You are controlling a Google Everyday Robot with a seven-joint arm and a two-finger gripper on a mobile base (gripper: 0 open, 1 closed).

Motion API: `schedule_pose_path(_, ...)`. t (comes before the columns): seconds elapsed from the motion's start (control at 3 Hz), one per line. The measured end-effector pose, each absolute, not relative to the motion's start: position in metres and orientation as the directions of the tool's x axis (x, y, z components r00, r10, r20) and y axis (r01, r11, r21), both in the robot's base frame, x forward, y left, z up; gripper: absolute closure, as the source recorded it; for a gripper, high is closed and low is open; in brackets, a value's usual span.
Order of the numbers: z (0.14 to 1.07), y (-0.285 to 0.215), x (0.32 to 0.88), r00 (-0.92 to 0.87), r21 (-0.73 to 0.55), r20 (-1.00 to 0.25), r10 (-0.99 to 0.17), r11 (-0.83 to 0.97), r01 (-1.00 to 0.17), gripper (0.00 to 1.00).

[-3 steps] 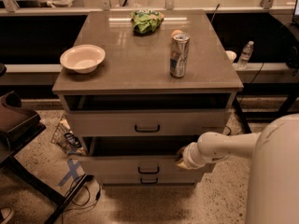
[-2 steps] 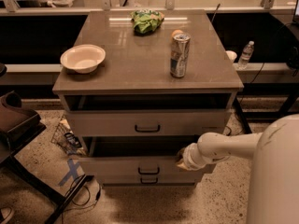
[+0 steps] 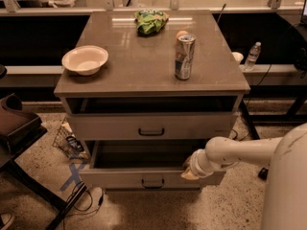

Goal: Open middle drawer

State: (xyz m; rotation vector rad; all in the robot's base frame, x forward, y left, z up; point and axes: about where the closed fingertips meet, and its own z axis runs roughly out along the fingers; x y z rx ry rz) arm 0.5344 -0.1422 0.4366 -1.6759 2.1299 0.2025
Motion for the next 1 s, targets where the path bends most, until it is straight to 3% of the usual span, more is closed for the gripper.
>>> schedule_pose_path(1.0, 0.429, -0.149, 0.513, -0.218, -0.103, -0.400, -0.890, 0.280, -0.954, 1.00)
